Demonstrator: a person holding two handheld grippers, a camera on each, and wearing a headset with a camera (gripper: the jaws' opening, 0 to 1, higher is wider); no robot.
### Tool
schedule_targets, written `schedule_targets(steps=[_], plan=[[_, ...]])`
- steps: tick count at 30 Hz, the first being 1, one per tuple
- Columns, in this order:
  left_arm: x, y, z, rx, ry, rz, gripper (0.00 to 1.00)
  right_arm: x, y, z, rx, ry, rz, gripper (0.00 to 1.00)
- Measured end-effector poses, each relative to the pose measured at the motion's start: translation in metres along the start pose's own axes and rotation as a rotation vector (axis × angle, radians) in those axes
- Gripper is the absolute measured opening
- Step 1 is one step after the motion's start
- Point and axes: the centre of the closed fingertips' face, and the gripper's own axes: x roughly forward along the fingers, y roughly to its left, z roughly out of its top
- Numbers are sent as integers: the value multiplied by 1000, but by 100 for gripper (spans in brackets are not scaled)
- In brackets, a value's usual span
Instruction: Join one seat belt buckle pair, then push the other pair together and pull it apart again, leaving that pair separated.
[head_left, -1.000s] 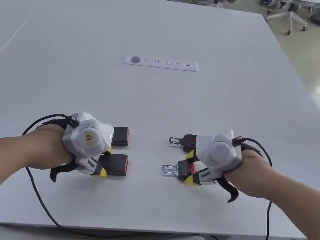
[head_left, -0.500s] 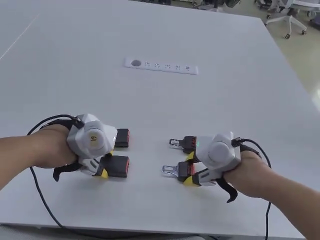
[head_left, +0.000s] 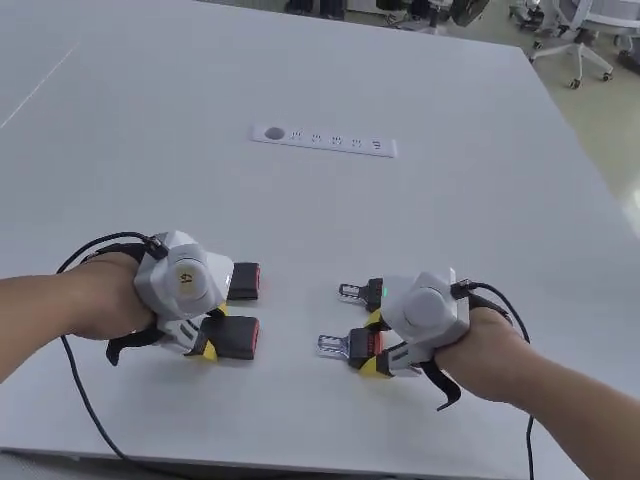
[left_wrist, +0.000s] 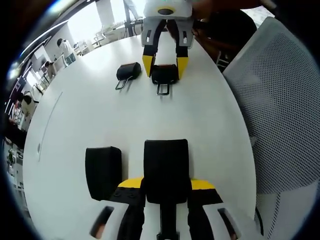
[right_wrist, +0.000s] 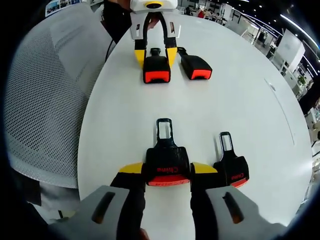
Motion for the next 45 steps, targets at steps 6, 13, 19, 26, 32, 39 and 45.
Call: schedule_targets(steps=[6, 13, 19, 26, 32, 39, 45], plan=[[0, 0, 0, -3, 5, -4, 33, 9, 1, 15, 0, -14, -1, 33], [0, 1, 0, -12, 4, -9, 33, 21, 1, 37, -6, -34, 6, 33], [0, 0, 0, -25, 5, -9, 33, 30, 2, 53, -41, -28, 16, 33], [-1, 0, 0, -35, 4, -3, 33, 34, 3, 61, -65, -13, 23, 33], [-1, 0, 0, -37, 19, -6, 33, 38, 7, 70, -83, -19, 34, 33], [-1, 0, -1, -48, 16, -5, 33, 38, 7, 73, -97, -8, 26, 33], [-1, 0, -1, -47, 21, -6, 33, 41, 9, 80, -89, -28, 27, 33]])
